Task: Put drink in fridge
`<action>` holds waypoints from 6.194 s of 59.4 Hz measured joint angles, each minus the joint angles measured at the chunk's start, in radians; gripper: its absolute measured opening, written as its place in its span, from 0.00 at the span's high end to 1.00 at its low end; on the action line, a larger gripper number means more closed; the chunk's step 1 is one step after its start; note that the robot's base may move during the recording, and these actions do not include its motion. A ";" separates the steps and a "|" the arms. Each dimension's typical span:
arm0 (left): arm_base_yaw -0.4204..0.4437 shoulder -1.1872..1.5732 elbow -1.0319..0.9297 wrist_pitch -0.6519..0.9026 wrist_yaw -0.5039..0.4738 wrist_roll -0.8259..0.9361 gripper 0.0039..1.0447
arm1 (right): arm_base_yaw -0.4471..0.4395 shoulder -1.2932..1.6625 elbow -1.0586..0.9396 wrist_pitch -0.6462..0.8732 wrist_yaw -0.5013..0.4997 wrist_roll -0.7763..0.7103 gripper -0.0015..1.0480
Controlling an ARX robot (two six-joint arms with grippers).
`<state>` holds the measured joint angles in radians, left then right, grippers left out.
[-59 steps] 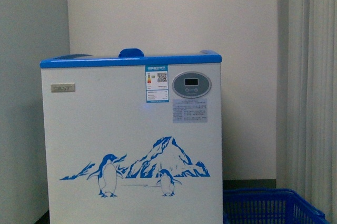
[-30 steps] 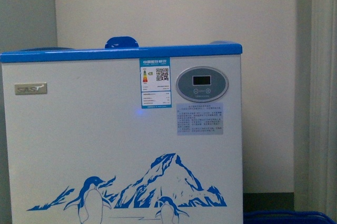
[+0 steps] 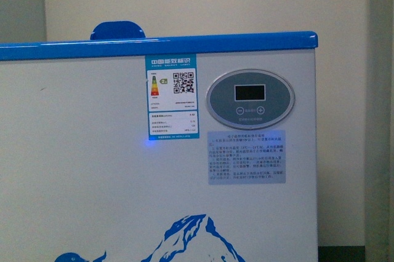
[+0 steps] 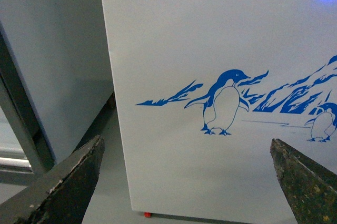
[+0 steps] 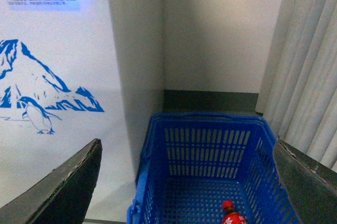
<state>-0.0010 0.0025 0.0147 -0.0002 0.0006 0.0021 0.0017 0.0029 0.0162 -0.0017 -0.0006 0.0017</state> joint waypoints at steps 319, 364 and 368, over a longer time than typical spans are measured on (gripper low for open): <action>0.000 0.000 0.000 0.000 -0.001 0.000 0.08 | 0.171 0.253 0.268 0.122 0.349 -0.017 0.62; 0.138 0.505 0.150 0.148 0.291 -0.256 0.08 | 0.171 0.253 0.269 0.122 0.350 -0.017 0.63; 0.137 0.686 0.219 0.292 0.350 -0.146 0.08 | 0.171 0.253 0.269 0.122 0.351 -0.017 0.63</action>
<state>0.1364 0.6884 0.2337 0.2920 0.3508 -0.1444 0.1730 0.2558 0.2855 0.1204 0.3500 -0.0154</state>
